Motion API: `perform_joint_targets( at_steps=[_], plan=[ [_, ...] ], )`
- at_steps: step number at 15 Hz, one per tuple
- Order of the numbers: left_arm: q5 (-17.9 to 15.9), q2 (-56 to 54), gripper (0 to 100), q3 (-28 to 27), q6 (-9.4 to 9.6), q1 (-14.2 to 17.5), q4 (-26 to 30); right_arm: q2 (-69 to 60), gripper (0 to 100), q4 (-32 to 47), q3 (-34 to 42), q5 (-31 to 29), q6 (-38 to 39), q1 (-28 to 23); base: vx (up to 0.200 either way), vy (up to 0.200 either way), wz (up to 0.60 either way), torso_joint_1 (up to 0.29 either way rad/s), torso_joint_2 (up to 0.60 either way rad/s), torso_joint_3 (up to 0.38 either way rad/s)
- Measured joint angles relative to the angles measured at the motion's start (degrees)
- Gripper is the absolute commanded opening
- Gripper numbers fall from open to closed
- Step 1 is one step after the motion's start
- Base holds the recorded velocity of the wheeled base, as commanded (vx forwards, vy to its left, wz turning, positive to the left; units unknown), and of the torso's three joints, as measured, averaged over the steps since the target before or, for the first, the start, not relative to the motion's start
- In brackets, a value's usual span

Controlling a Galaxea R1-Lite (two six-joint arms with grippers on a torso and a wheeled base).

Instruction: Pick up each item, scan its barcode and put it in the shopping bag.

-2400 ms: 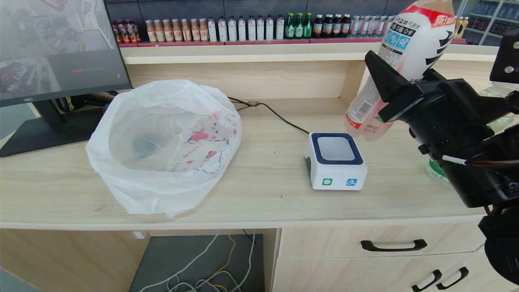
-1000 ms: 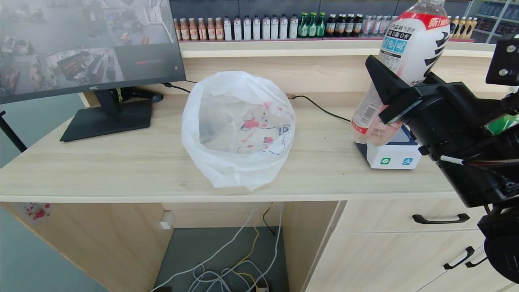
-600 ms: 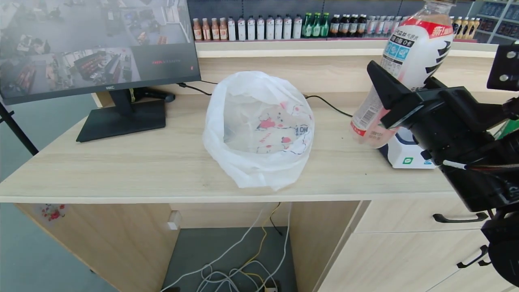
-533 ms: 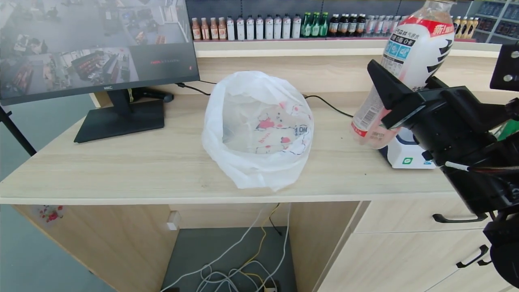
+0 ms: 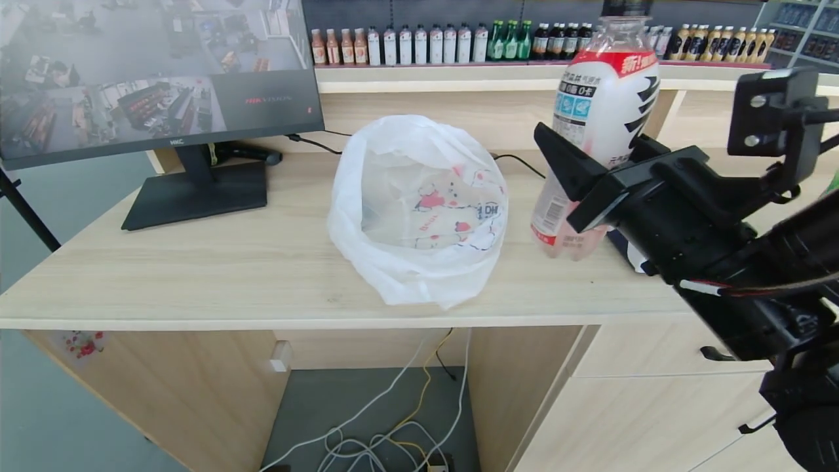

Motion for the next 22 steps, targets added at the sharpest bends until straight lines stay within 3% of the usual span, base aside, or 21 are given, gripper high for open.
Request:
perform_joint_targets(
  at_steps=[8, 14, 18, 22],
  plan=[
    [0.0, 0.0, 100, 0.0, 0.07, 0.0, 0.0, 10.3, 0, 14.1, -24.3, 0.4, 1.4, 1.3, 0.000, 0.000, 0.00, 0.000, 0.00, 0.000],
    [0.0, 0.0, 100, 0.0, 0.02, 0.0, 0.0, 22.5, 0, 15.9, -40.7, 0.2, 2.8, -0.3, 0.000, 0.000, 0.00, 0.000, 0.00, 0.000],
    [0.0, 0.0, 100, 0.0, 0.07, 0.0, 0.0, 29.0, 0, 21.7, -49.1, 0.4, 3.4, -2.4, 0.000, 0.000, 0.00, 0.000, 0.00, 0.000],
    [0.0, 0.0, 100, 0.0, 0.07, 0.0, 0.0, 35.3, 0, 30.4, -64.8, 0.5, 4.1, -2.6, 0.000, 0.000, 0.00, 0.000, 0.00, 0.000]
  ],
)
